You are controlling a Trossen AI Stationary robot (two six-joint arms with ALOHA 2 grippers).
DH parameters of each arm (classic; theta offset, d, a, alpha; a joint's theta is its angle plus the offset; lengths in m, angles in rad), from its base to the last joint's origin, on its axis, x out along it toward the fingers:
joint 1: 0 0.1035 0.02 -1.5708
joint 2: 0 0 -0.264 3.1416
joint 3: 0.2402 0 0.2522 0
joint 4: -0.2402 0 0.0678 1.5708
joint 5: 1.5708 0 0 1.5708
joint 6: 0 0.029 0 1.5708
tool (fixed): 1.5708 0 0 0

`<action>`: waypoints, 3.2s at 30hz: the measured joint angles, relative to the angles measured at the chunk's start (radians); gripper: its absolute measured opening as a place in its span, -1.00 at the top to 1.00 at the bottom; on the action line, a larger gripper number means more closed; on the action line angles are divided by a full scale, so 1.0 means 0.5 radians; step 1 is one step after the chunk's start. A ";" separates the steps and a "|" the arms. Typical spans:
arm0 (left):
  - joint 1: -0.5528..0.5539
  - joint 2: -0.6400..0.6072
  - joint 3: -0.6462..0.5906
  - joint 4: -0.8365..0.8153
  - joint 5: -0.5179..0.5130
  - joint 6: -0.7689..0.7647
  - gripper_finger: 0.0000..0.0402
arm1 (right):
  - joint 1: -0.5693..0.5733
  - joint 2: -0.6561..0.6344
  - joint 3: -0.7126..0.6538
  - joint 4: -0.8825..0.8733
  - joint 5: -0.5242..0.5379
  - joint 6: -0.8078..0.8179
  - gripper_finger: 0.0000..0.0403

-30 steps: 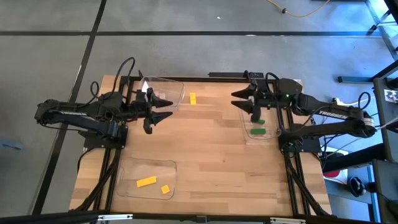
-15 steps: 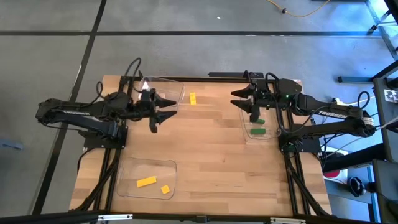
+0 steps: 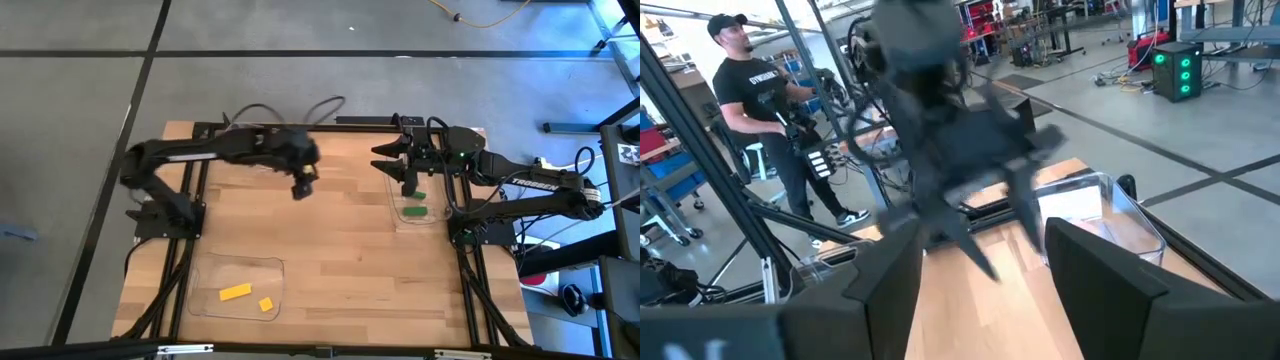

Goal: Sort & place blocks by color
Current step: Put the yellow block into the bottom left transparent bin

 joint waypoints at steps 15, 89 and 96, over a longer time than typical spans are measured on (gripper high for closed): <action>0.317 0.995 0.593 -0.435 -0.194 0.621 -0.06 | -0.001 0.000 0.000 -0.004 0.031 0.107 -0.06; 0.430 -0.110 -0.346 0.843 0.504 0.039 0.89 | 0.000 0.000 -0.001 -0.022 0.153 0.142 -0.06; 0.180 -0.905 -1.086 1.456 0.432 -0.336 0.89 | 0.001 0.000 -0.001 -0.022 0.152 0.135 -0.06</action>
